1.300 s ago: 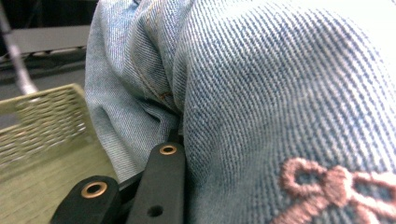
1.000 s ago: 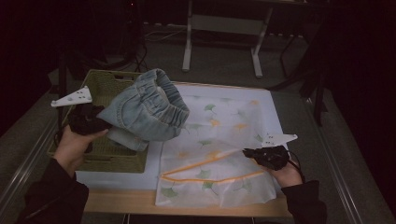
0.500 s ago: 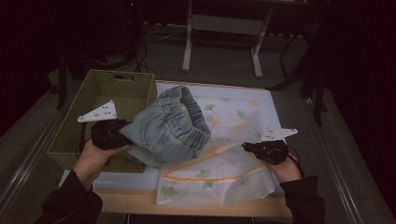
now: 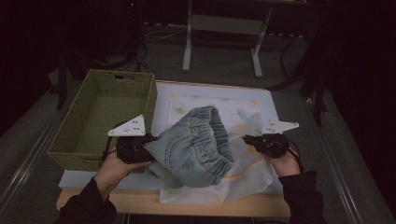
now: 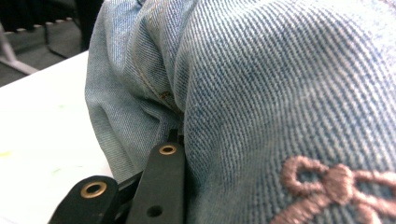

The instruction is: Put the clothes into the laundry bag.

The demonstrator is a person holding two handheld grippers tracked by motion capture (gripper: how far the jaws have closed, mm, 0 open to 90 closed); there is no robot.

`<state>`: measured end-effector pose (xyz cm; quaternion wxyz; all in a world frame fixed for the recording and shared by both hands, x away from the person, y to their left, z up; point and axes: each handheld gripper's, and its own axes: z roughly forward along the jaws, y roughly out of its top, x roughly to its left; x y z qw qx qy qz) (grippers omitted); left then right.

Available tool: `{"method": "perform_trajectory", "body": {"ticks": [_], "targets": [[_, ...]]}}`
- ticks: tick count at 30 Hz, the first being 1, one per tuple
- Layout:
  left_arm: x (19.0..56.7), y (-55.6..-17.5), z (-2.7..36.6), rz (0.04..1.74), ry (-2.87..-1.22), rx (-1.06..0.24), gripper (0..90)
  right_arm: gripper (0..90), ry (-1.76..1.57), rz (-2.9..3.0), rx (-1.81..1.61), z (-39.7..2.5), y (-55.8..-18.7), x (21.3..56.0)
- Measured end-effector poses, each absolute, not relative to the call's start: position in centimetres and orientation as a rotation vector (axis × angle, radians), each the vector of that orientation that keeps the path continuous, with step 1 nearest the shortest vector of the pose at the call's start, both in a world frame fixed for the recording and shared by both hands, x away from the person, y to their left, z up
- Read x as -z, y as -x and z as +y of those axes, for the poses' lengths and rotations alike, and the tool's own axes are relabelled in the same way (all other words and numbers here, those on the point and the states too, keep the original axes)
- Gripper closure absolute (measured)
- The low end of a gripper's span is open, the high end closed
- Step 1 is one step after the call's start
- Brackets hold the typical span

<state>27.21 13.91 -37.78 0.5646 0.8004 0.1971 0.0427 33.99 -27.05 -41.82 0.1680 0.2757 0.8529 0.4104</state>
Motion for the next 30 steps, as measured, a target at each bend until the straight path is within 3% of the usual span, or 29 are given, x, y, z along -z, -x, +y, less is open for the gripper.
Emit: {"method": "perform_trajectory", "body": {"ticks": [18, 30], "targets": [[41.6, -26.5, 6.9, 0.320, -2.037, 0.067, 75.5, 89.3, -0.781, 2.392, -1.194, -26.6, -34.5, 40.7], [43.5, -27.5, 5.0, 0.371, -2.138, 0.045, 75.4, 89.4, -0.745, 2.394, -1.207, -26.3, -34.0, 40.3]]}}
